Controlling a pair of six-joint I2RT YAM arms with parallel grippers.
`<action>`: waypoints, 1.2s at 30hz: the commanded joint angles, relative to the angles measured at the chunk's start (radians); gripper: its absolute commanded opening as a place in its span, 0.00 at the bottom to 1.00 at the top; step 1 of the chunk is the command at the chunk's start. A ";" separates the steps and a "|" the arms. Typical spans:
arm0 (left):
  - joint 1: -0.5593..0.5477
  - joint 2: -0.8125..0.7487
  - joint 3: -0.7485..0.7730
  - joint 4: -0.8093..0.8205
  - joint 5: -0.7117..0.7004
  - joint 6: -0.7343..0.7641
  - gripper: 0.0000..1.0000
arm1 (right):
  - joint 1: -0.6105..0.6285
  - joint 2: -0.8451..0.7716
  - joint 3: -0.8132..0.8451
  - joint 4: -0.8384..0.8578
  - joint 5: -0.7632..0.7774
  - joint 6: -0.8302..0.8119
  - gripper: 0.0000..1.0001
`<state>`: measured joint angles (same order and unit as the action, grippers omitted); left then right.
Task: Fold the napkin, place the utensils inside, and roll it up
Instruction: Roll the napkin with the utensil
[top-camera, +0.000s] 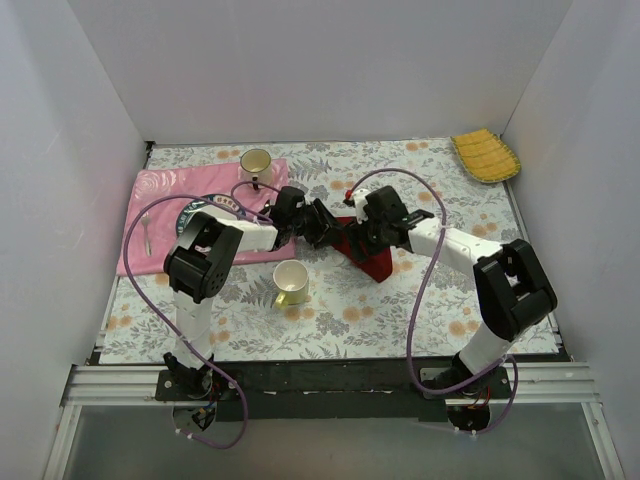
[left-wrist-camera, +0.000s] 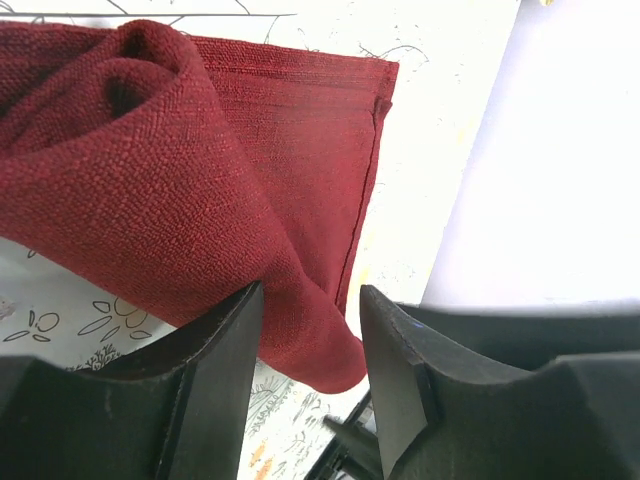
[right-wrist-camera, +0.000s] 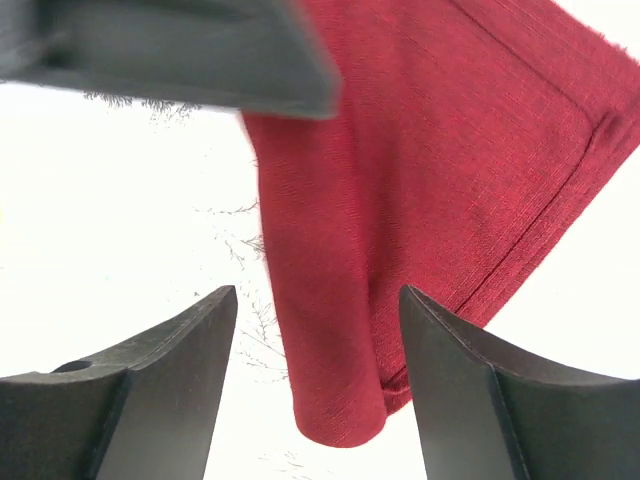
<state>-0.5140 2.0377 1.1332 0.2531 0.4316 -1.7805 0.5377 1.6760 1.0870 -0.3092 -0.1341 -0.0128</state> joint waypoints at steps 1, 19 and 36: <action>0.019 0.032 0.033 -0.129 -0.042 0.023 0.44 | 0.109 -0.052 -0.065 0.128 0.280 -0.130 0.74; 0.029 0.047 0.149 -0.247 0.035 0.005 0.48 | 0.222 0.143 -0.112 0.317 0.481 -0.156 0.52; 0.049 -0.065 0.396 -0.503 -0.093 0.240 0.60 | 0.033 0.085 -0.113 0.145 -0.168 0.250 0.23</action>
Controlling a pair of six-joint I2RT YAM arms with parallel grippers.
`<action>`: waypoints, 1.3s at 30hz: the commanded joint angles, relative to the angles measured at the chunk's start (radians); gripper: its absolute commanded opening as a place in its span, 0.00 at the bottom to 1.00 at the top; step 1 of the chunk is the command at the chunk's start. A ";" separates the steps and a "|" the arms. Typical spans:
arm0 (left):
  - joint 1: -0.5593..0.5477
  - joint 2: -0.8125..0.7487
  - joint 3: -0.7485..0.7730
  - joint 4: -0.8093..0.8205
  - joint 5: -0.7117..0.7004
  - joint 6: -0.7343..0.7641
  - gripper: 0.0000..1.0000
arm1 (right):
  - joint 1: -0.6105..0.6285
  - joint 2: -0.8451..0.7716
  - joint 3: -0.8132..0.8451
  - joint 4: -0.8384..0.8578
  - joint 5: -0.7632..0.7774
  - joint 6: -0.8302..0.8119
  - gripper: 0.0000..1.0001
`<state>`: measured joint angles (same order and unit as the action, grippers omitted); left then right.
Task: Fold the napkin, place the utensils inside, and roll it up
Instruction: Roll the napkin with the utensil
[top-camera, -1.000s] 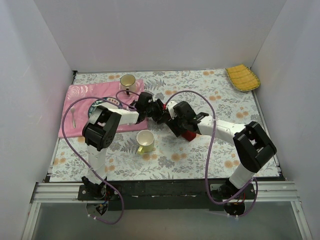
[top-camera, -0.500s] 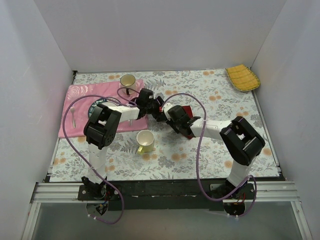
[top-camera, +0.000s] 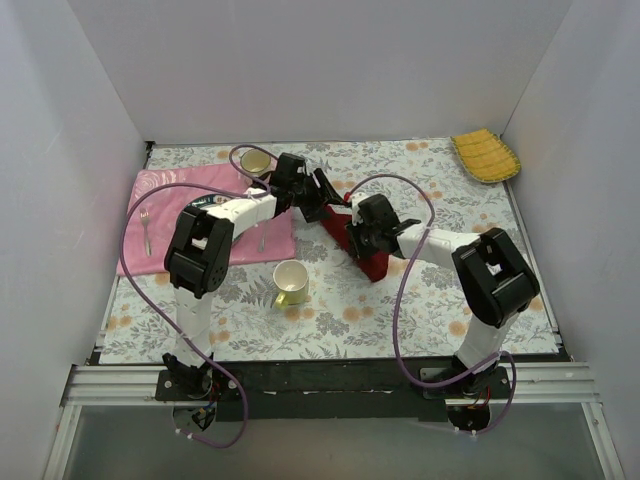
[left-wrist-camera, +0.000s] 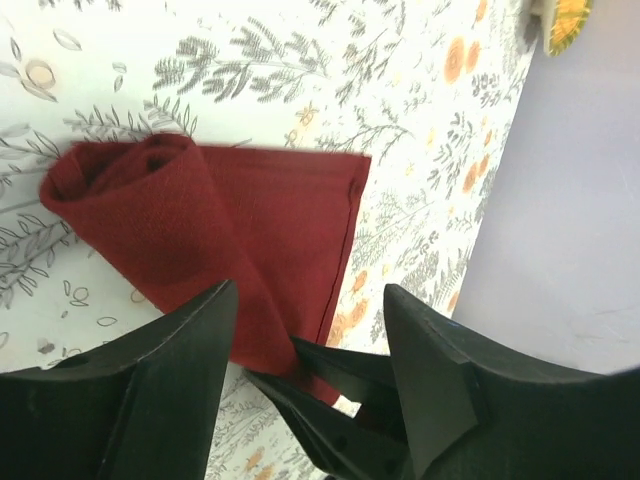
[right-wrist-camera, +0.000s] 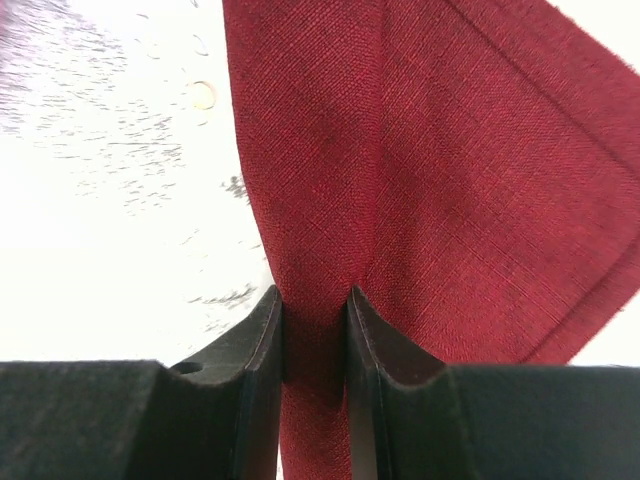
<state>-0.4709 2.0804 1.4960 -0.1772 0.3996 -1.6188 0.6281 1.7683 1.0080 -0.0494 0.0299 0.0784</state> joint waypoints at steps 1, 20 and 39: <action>0.005 -0.115 0.021 -0.071 -0.061 0.079 0.61 | -0.097 -0.007 -0.042 -0.084 -0.384 0.185 0.23; -0.060 -0.074 -0.137 0.166 0.071 -0.059 0.54 | -0.380 0.259 -0.249 0.430 -1.065 0.479 0.25; -0.064 -0.002 -0.359 0.554 0.082 -0.105 0.61 | -0.427 0.266 -0.135 0.205 -0.984 0.345 0.35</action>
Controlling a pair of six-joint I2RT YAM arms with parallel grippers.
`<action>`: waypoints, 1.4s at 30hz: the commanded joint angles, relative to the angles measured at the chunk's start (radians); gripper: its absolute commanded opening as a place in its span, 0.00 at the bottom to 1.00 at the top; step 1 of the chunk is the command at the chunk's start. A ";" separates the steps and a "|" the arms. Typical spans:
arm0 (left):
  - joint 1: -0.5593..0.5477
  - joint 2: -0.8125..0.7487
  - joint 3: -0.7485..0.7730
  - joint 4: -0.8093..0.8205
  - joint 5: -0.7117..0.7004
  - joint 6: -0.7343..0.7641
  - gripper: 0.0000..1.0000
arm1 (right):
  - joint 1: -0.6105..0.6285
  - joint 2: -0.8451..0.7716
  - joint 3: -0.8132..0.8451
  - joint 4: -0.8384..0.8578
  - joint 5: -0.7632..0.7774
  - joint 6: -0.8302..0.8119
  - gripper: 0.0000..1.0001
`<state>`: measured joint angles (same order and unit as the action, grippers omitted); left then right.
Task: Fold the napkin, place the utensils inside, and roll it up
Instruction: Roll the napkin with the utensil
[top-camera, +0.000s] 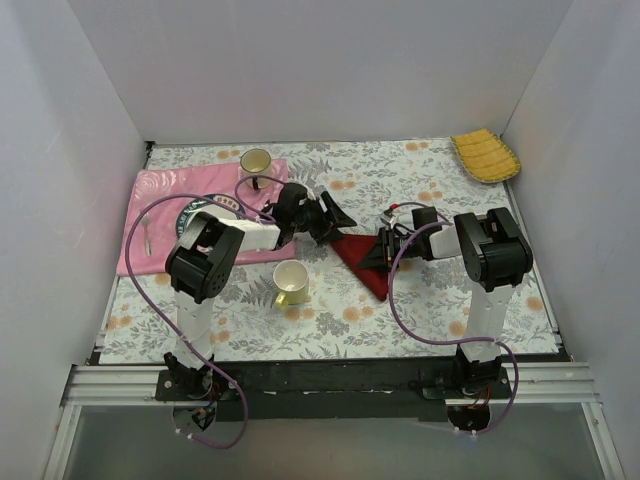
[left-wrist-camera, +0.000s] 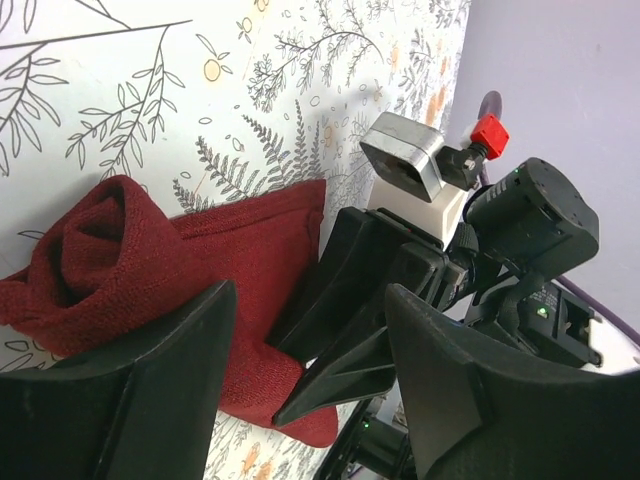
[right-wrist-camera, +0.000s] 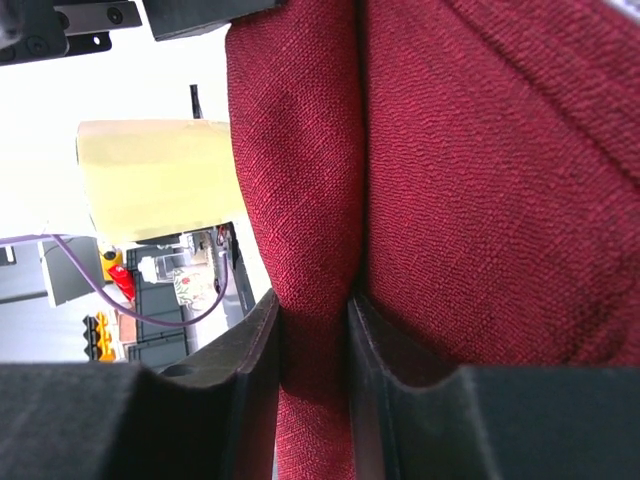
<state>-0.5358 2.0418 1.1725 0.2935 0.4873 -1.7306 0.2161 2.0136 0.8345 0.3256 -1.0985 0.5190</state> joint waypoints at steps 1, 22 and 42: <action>0.000 0.046 -0.036 0.090 -0.007 0.008 0.61 | -0.015 0.008 0.046 -0.200 0.173 -0.134 0.37; 0.002 0.115 -0.036 0.044 -0.013 0.029 0.59 | 0.273 -0.344 0.293 -0.714 1.059 -0.576 0.79; 0.027 0.135 0.024 -0.037 0.082 0.003 0.59 | 0.605 -0.271 0.110 -0.447 1.537 -0.737 0.75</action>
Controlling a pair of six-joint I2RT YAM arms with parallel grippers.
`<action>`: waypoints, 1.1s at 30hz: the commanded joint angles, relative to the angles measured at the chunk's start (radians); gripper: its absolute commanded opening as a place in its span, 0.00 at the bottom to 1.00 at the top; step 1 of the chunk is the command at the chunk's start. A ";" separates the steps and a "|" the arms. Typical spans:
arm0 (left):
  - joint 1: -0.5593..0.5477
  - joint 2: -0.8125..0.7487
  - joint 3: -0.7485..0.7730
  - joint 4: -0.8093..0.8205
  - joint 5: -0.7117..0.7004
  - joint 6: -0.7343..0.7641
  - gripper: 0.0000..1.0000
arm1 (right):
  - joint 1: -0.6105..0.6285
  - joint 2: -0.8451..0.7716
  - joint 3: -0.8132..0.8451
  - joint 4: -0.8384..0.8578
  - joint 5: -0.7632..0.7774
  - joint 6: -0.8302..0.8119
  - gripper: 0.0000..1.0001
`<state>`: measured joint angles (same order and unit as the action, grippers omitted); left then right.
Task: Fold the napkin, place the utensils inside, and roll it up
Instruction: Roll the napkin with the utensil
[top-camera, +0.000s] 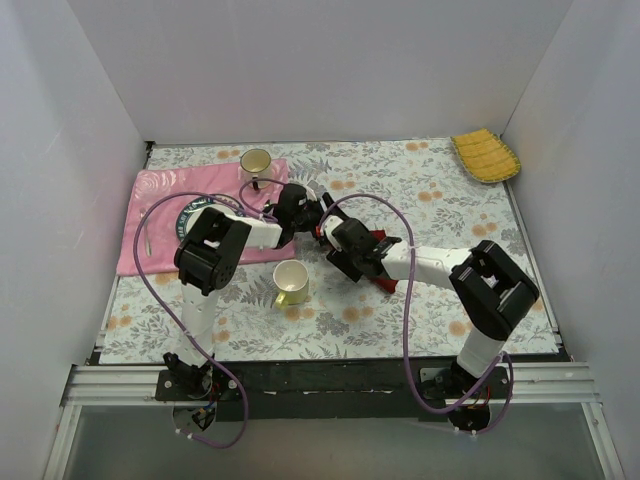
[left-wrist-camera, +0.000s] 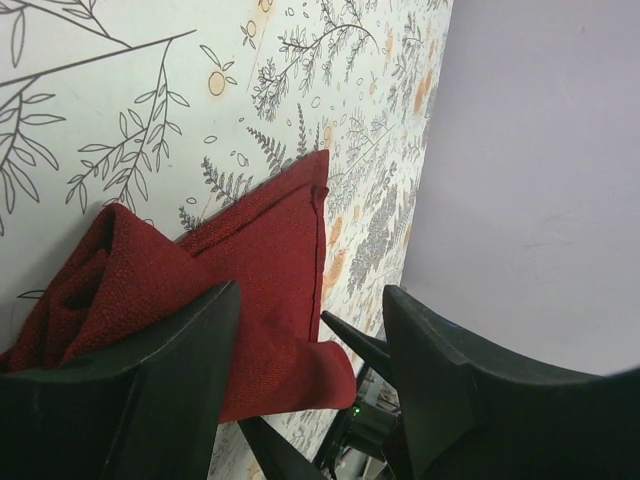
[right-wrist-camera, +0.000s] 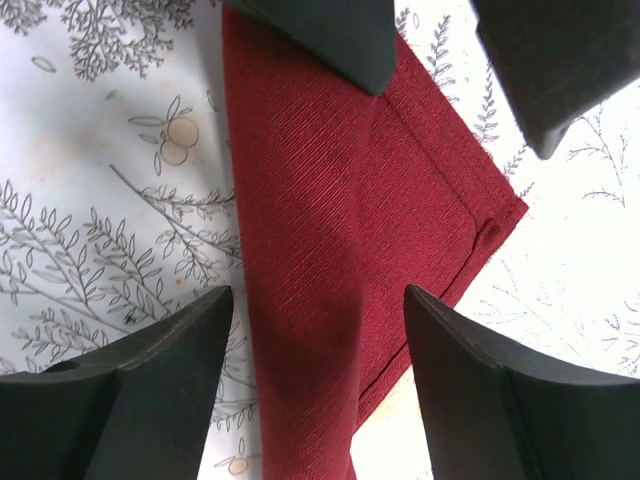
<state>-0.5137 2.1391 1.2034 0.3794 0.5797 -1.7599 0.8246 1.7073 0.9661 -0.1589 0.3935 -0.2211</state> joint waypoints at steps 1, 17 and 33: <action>0.006 0.032 -0.004 -0.128 -0.012 0.040 0.60 | -0.005 0.049 -0.015 0.035 0.030 0.012 0.69; 0.083 -0.042 0.347 -0.506 -0.046 0.142 0.64 | -0.255 0.078 0.028 -0.031 -0.600 0.301 0.29; -0.008 -0.056 0.182 -0.252 0.042 0.051 0.61 | -0.548 0.333 -0.044 0.197 -1.306 0.579 0.29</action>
<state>-0.4828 2.1262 1.4292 0.0017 0.5755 -1.6703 0.2798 1.9537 0.9855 0.0826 -0.8467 0.3180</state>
